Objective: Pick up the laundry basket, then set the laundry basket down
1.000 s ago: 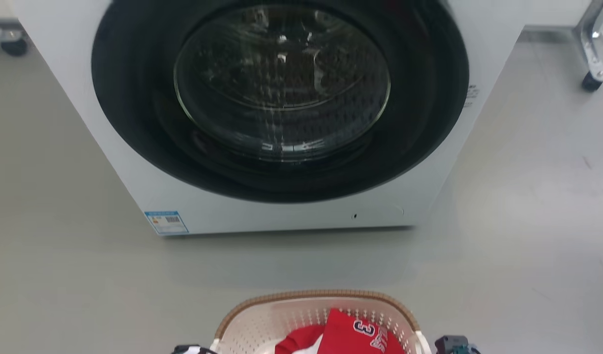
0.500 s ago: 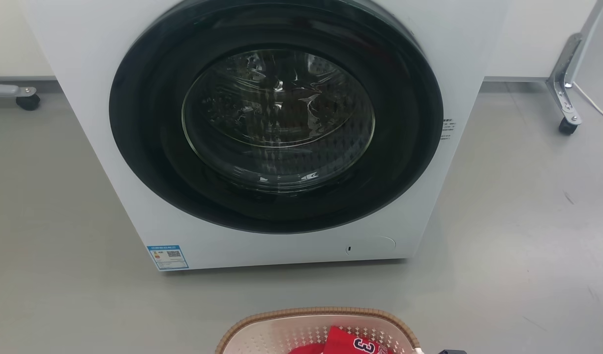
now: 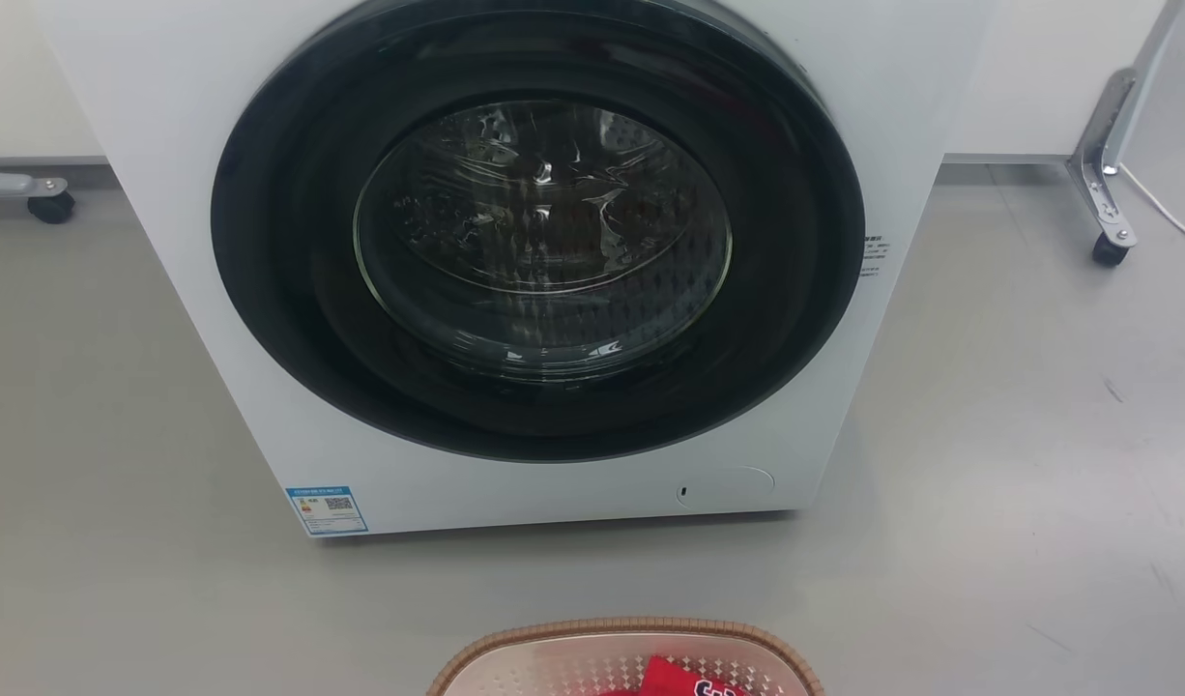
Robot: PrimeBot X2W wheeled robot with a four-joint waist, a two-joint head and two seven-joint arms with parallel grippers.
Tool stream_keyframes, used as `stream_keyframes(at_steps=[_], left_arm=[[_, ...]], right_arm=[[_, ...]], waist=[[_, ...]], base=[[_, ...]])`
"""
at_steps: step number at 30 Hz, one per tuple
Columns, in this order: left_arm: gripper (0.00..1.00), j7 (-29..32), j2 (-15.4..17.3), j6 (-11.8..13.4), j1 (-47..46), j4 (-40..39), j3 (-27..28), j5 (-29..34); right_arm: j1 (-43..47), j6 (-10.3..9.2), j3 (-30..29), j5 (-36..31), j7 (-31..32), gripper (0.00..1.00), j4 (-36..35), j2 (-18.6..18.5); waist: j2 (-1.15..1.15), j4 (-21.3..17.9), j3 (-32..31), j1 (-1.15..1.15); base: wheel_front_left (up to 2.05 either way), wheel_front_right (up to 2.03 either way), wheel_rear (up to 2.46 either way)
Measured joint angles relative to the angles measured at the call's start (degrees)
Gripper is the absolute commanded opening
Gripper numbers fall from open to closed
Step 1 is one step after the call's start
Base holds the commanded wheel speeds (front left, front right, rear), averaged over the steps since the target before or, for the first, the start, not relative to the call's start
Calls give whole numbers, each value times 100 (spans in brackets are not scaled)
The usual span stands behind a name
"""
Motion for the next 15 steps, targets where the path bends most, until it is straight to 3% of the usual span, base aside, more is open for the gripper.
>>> stream_keyframes(at_steps=[15], left_arm=[[0, 0, 1, -16, 0, -5, -33, -30]], right_arm=[[-19, -1, 180, 218, -69, 0, 66, -1]], waist=[[0, -26, 22, 0]], base=[[0, 0, 0]])
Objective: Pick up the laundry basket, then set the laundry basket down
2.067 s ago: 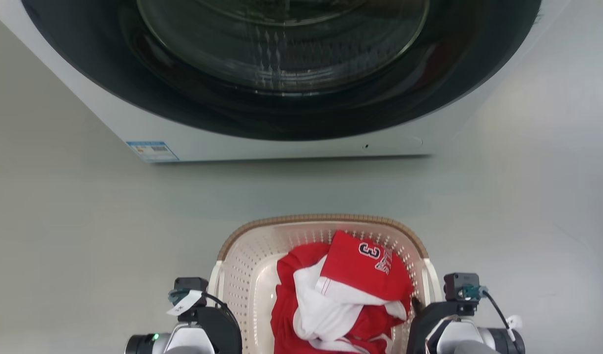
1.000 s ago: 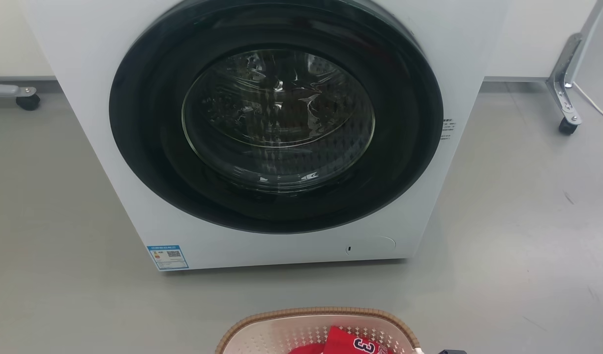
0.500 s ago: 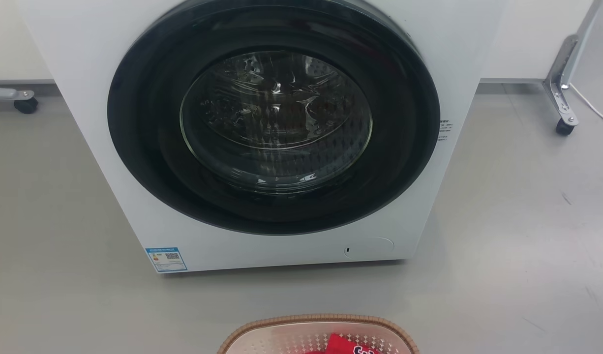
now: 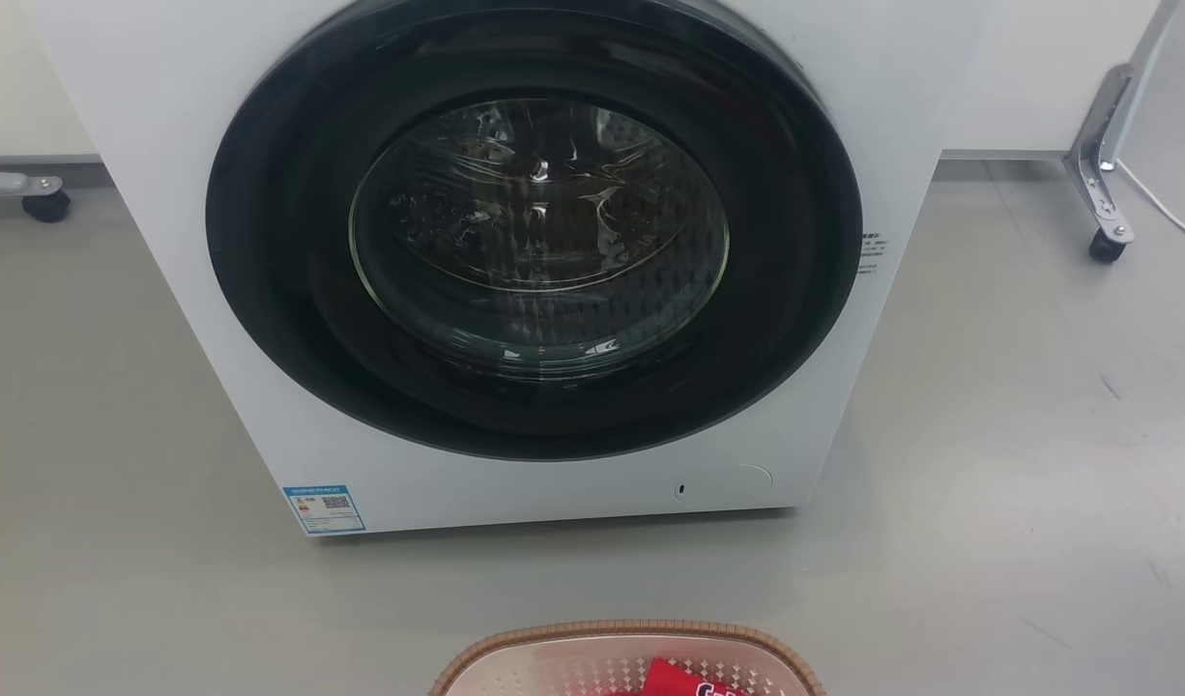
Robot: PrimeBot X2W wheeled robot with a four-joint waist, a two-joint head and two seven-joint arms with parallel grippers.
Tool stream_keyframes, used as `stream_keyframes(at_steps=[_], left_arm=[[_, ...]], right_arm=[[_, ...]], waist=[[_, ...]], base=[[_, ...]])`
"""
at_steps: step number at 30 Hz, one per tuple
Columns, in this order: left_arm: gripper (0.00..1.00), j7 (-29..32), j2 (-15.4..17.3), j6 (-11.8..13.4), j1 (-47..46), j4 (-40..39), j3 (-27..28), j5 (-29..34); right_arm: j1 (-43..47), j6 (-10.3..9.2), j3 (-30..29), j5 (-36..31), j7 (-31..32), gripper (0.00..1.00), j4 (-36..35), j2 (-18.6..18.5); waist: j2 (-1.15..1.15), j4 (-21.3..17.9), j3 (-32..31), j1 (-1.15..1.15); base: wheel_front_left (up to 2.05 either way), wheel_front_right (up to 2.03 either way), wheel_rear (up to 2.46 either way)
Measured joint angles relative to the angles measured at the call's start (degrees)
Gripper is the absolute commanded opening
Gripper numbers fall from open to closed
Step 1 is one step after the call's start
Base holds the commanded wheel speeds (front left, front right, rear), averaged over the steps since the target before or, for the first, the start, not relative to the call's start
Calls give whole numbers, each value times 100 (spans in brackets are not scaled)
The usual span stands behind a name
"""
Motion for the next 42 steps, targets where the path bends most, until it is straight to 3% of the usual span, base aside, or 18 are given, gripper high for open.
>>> stream_keyframes(at_steps=[22, 42], left_arm=[[0, -12, 27, 34, -69, -74, -40, -47], [0, -110, 92, 78, -1502, -129, -192, 265]], right_arm=[[-319, 0, 250, 187, -85, 0, 58, -11], [-1753, 1, 223, 163, -424, 0, 264, -34]], waist=[[0, 3, 234, 0], [0, 89, 1538, 1]], base=[[0, 0, 0], [0, 0, 0]])
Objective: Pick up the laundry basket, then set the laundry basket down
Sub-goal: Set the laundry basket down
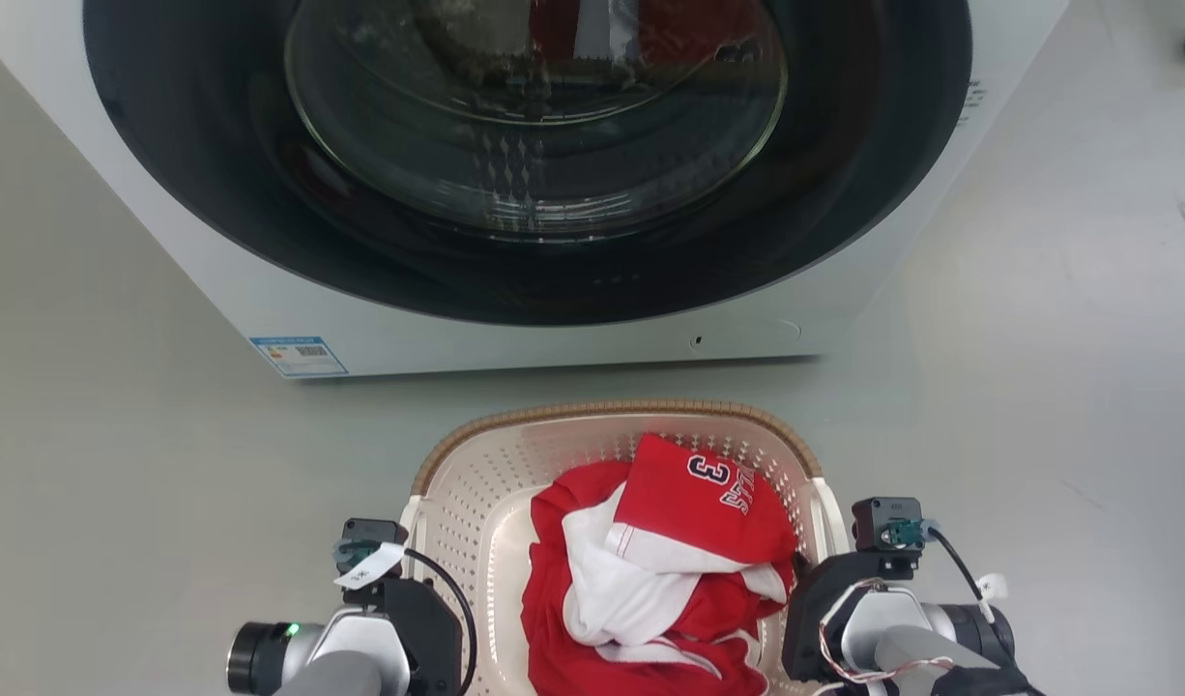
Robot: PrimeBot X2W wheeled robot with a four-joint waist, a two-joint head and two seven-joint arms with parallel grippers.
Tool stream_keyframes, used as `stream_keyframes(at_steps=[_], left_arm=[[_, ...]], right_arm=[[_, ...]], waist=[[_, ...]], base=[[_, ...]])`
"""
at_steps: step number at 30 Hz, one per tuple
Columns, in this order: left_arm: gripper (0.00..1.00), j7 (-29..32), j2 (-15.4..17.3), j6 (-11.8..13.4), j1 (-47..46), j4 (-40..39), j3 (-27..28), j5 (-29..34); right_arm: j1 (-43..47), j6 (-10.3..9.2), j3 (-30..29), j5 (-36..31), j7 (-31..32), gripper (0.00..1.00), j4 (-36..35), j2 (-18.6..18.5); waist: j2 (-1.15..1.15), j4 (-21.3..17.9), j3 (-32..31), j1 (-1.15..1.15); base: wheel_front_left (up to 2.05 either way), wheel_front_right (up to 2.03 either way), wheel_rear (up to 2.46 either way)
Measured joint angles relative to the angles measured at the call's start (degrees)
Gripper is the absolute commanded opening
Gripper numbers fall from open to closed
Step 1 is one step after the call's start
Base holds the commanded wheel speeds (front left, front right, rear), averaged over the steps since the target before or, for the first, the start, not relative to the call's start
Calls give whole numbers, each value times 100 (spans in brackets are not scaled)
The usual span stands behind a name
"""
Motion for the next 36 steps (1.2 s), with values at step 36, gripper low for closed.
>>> stream_keyframes(at_steps=[36], left_arm=[[0, -387, -55, 126, -1874, -185, 175, 55]], right_arm=[[-2154, 16, -140, -406, -612, 0, 795, -16]], waist=[[0, 420, 2955, 0]], base=[[0, 0, 0]])
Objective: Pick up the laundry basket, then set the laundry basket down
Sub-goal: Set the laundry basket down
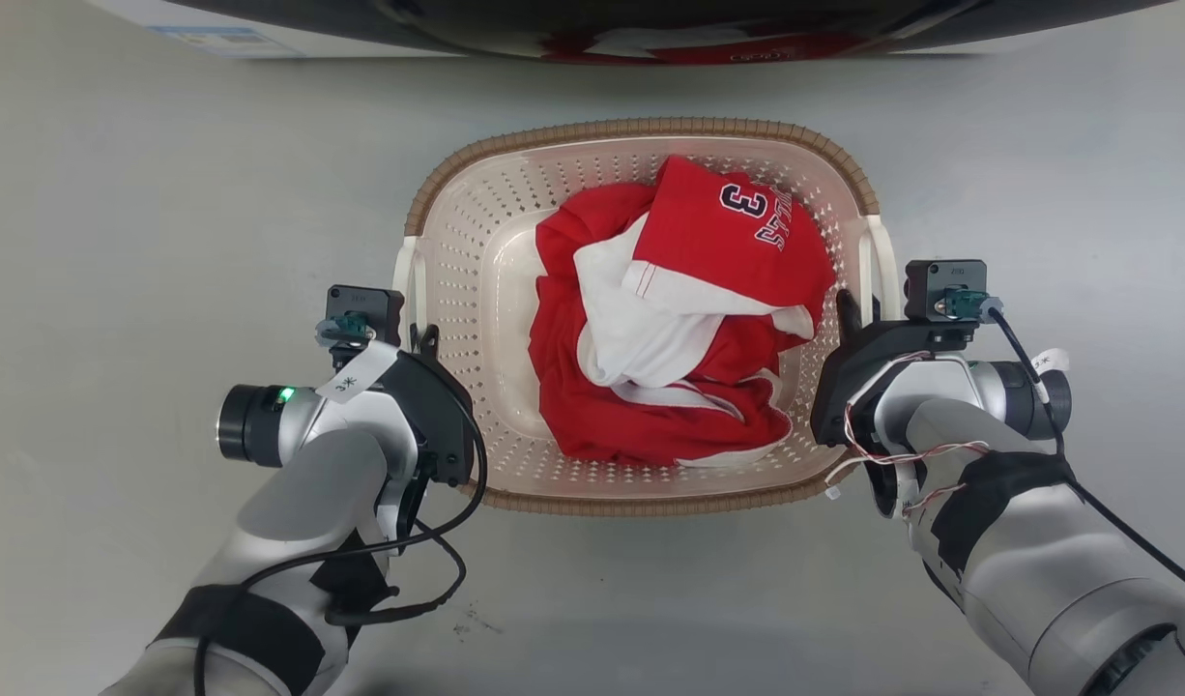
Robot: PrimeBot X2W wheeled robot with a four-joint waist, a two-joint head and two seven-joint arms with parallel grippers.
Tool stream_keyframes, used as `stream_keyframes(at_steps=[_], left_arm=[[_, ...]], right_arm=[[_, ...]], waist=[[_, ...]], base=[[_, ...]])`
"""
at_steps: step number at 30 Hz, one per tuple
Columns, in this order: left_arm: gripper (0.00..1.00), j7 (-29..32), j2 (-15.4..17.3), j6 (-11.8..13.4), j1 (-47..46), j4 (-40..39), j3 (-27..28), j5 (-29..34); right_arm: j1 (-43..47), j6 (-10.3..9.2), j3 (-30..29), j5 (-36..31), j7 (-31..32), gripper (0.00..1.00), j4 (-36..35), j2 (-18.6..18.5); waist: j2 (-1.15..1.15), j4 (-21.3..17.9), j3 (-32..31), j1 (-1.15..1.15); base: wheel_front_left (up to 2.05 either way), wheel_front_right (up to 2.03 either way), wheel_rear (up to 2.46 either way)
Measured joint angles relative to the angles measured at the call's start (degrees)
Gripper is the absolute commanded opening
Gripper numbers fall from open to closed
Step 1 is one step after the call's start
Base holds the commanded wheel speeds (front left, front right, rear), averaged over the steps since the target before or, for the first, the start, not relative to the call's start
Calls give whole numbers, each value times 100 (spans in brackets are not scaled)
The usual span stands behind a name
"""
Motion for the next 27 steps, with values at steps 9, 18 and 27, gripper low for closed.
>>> stream_keyframes(at_steps=[9, 18, 27], left_arm=[[0, -146, -31, -1, -217, 69, 8, 40], [0, -292, -24, -10, -446, 135, 12, 85], [0, -427, -36, -10, -527, 229, 2, 124]], right_arm=[[-202, 0, 3, -31, -132, 0, 77, -2], [-403, 0, 12, -56, -204, 0, 101, -2], [-421, 0, 24, -57, -269, 0, 92, -2]], waist=[[0, 113, 293, -1], [-1, 143, 506, -1], [-1, 169, 625, -1]], base=[[0, 0, 0], [0, 0, 0], [0, 0, 0]])
